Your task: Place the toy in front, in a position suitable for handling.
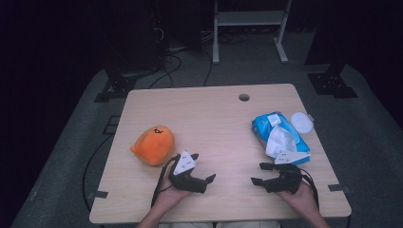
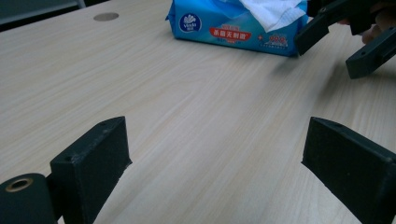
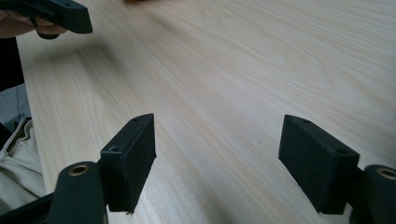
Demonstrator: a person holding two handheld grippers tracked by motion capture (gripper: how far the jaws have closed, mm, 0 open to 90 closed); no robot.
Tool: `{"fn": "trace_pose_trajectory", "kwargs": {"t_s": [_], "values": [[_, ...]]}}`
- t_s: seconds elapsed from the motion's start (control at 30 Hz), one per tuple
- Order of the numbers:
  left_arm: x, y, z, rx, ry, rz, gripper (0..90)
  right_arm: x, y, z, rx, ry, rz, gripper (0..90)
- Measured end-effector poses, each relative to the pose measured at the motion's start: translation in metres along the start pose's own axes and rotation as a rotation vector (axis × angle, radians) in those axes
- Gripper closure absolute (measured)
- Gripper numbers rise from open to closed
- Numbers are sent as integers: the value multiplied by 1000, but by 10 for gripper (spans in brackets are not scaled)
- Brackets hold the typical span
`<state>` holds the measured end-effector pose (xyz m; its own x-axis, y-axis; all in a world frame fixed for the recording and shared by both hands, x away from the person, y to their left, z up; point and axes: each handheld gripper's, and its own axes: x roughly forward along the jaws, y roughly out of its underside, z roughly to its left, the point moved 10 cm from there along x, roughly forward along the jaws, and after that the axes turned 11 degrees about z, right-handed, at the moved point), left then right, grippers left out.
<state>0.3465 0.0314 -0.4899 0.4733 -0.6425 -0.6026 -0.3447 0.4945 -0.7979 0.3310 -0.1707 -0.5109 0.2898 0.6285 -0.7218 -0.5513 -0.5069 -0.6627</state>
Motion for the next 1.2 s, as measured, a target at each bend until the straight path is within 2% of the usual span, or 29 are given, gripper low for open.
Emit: {"fn": "trace_pose_trajectory", "kwargs": {"t_s": [0.27,0.4,0.47,0.67,0.73,0.87,1.03,1.17,1.2], "values": [[-9,-10,8,-28,-3,-40,70,2,1,-3,10,-11,0,262],[-18,-14,12,-15,-18,-58,76,1,0,-1,8,-5,-3,262],[-32,-22,20,-25,-37,-95,76,0,-3,2,0,2,-8,262],[-50,-31,35,-24,-84,-134,76,3,-1,6,-15,10,8,262],[-57,-33,46,-48,-98,-156,76,4,-2,3,-9,8,8,262],[-65,-32,61,-69,-136,-168,76,3,-1,-1,6,6,1,262],[-77,-29,78,-90,-184,-190,75,0,-1,0,9,6,-5,262],[-89,-27,93,-127,-208,-219,75,1,-1,2,1,6,-5,262],[-89,-27,93,-127,-208,-219,75,1,-1,2,-1,6,-4,262]]}}
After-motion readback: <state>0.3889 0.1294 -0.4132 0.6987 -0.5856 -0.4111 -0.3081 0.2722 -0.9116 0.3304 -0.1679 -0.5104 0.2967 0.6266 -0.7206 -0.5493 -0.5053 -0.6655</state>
